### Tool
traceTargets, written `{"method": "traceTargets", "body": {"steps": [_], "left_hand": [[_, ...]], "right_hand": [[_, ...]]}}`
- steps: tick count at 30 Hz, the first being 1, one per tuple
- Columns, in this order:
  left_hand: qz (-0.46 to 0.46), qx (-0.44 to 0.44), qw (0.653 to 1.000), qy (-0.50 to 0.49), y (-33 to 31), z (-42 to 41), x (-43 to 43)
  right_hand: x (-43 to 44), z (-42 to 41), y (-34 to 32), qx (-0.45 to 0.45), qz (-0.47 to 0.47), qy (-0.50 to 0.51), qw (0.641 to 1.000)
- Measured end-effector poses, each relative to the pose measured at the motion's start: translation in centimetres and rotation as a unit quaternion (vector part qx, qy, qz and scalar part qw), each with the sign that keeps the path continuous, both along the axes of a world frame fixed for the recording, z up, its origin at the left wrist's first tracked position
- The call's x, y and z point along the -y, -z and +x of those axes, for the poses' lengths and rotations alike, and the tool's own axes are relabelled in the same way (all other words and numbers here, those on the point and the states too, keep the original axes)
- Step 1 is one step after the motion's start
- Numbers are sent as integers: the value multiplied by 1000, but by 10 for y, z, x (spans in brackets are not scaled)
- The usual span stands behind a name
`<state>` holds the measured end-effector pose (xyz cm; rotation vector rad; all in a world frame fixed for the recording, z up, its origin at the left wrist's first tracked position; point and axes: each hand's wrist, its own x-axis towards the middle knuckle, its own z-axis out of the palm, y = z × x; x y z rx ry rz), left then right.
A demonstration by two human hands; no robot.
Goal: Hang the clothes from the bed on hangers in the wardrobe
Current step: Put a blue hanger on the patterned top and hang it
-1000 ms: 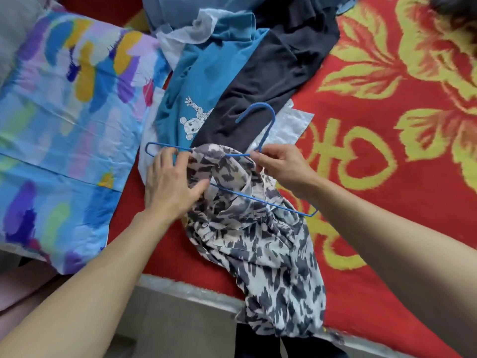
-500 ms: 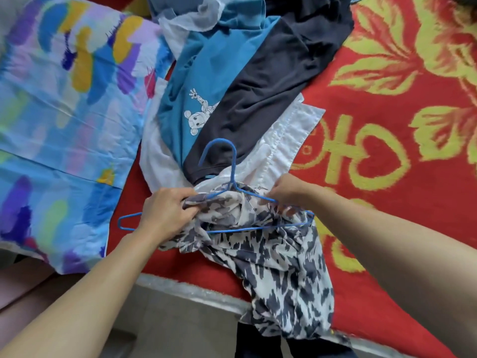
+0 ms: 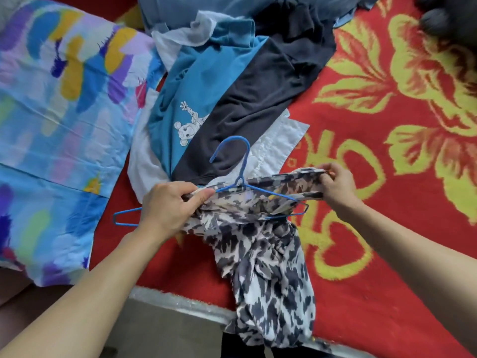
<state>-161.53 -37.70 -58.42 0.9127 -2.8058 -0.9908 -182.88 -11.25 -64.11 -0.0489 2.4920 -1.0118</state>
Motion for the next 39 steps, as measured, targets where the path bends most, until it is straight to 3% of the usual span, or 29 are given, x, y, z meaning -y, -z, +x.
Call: {"method": "traceTargets", "body": {"steps": [3, 6, 9, 11, 13, 16, 21, 24, 26, 28, 31, 34, 36, 39], "left_hand": [[13, -30, 999, -5, -5, -23, -4], [-20, -41, 999, 7, -9, -36, -9], [3, -49, 999, -20, -11, -44, -15], [48, -51, 997, -25, -12, -48, -17], [98, -54, 994, -15, -13, -50, -21], [140, -36, 989, -5, -15, -49, -28], [198, -44, 978, -36, -19, -52, -36], [158, -31, 987, -3, -15, -53, -39], [111, -29, 993, 18, -11, -50, -38], [58, -33, 998, 16, -9, -47, -39], [-55, -50, 997, 18, -10, -45, -43], [-142, -71, 987, 31, -12, -42, -42], [-157, -88, 983, 30, -13, -40, -40], [-118, -119, 985, 26, -22, -43, -42]], "right_hand": [[-47, -11, -9, -122, 160, -242, 949], [-68, -15, -21, -118, 155, -283, 939], [-74, -16, -26, -95, 131, -202, 966], [-76, -12, -21, 65, 56, -38, 996], [-76, -6, -16, 235, -60, 140, 960], [-77, -2, -10, 311, -153, 278, 896], [-88, 17, -2, 328, -150, 264, 894], [-101, 15, -3, 343, -189, 280, 877], [-109, 10, -8, 338, -199, 255, 884], [-115, 7, -15, 283, -148, 194, 928], [-114, 5, -31, 120, -27, 62, 990], [-105, 2, -46, 3, 55, 6, 998], [-98, 2, -46, 25, 15, 51, 998], [-81, 6, -40, 169, -80, 202, 961]]}}
